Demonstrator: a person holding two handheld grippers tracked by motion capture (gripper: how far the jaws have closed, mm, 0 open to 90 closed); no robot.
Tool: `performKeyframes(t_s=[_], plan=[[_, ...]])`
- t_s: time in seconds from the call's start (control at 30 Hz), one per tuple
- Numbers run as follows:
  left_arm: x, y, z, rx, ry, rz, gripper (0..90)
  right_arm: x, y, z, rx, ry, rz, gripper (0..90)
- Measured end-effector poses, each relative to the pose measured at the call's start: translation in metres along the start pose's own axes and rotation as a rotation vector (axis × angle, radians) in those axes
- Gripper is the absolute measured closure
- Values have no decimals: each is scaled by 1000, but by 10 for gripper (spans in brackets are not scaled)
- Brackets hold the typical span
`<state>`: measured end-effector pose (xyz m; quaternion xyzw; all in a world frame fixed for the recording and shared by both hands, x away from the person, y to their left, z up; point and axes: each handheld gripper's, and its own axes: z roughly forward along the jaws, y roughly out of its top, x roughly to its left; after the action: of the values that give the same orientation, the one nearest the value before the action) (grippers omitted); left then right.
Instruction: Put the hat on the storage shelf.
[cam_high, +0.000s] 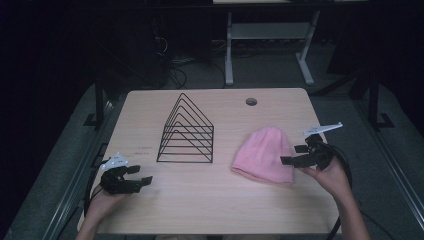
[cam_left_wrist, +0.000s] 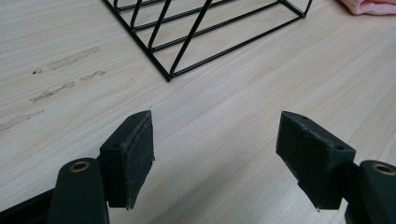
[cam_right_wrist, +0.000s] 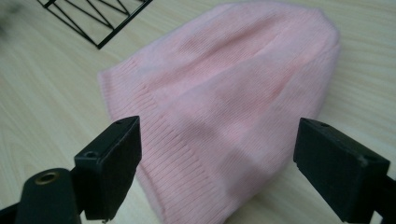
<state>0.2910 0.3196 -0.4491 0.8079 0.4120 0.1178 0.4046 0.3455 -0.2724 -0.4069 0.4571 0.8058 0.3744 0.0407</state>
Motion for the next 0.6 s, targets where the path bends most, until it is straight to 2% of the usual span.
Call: performKeyframes(t_s=[0.13,0.3,0.4,0.6], plan=[[2,0,1,-1,4,-1,274,-10,13,3,10,-7,0,148],[2,0,1,-3,8,2,273,-14,24,7,15,-8,2,148],[2,0,0,-5,8,-1,273,-16,33,13,38,-14,-12,148],[3,-1,-4,-13,15,-5,274,-26,50,22,62,-22,-7,152]])
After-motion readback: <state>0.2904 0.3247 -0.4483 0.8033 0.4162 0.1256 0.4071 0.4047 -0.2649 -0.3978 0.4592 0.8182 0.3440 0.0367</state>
